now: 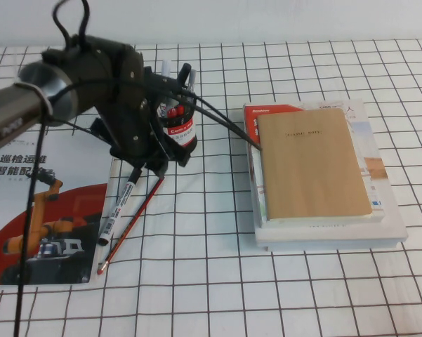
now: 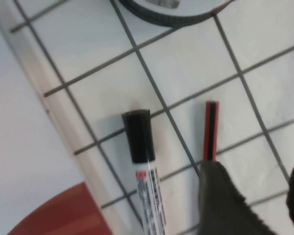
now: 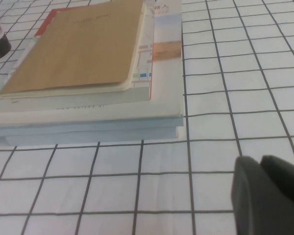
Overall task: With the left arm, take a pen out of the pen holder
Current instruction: 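Take a marker out of the pen holder and lay it on the table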
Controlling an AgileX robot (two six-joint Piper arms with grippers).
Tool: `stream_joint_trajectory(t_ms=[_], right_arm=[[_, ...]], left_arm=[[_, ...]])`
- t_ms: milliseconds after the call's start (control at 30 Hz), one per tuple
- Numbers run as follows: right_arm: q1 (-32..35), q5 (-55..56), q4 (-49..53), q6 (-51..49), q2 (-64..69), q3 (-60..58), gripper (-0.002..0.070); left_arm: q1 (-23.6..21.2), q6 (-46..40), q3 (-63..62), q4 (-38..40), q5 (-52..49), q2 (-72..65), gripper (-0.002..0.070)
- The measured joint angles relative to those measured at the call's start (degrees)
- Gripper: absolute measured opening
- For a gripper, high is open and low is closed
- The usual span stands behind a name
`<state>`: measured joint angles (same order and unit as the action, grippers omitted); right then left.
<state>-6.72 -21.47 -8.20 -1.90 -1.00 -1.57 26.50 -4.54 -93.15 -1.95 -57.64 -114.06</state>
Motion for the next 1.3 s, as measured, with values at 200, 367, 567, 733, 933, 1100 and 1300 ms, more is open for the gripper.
stream_joint_trajectory(t_ms=[200,367,567,733,933,1100,1300], right_arm=[[0.0,0.0,0.0,0.0,0.0,0.0,-0.0015],[0.0,0.0,0.0,0.0,0.0,0.0,-0.0015],[0.0,0.0,0.0,0.0,0.0,0.0,-0.0015],[0.0,0.0,0.0,0.0,0.0,0.0,-0.0015],[0.0,0.0,0.0,0.0,0.0,0.0,-0.0015],[0.0,0.0,0.0,0.0,0.0,0.0,-0.0015],[0.0,0.0,0.0,0.0,0.0,0.0,-0.0015]], left_arm=[[1.6,1.4,6.9,-1.9,3.0,11.4,0.0049],[2.0,2.1,19.7,-1.7,12.7,22.5,0.0004],[2.0,3.6,35.9,-1.7,24.6,36.6,-0.0001],[2.0,5.9,47.1,-1.7,30.7,48.7,-0.0002],[2.0,9.2,57.3,-1.7,36.4,61.0,-0.0002],[2.0,10.2,65.6,-1.3,44.5,70.7,-0.0003],[2.0,10.3,73.0,-1.2,48.6,81.0,-0.0003]])
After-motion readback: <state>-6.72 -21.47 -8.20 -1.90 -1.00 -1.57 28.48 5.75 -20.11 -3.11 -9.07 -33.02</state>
